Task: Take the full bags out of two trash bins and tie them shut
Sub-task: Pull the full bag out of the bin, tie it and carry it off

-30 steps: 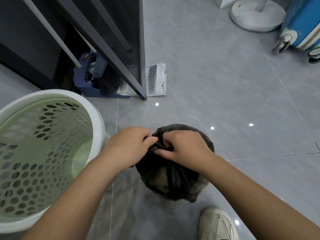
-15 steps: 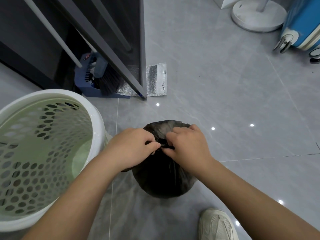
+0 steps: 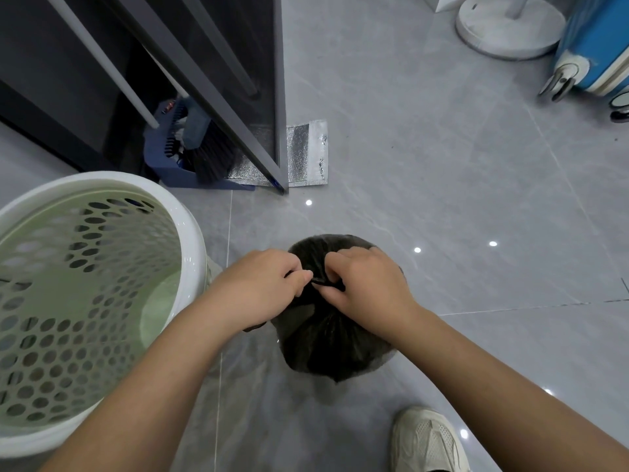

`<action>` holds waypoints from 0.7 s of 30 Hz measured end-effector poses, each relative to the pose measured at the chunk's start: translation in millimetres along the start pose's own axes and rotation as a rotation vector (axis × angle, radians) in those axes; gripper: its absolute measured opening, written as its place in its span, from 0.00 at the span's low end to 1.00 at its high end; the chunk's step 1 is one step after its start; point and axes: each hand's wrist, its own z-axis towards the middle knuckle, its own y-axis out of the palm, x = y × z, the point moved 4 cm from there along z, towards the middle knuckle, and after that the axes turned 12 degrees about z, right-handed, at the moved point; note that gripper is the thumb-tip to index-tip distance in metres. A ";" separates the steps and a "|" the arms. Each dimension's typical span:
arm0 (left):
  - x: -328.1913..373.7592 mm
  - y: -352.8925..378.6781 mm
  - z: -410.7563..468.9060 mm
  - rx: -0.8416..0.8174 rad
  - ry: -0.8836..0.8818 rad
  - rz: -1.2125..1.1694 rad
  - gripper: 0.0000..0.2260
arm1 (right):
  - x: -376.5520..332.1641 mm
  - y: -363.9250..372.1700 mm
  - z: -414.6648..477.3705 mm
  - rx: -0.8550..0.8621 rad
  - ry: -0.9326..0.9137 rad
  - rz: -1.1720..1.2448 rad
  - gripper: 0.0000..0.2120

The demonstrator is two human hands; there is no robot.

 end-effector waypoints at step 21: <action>-1.4 -2.9 1.4 0.059 -0.028 -0.049 0.16 | 1.1 -1.6 -5.3 0.138 0.060 -0.144 0.16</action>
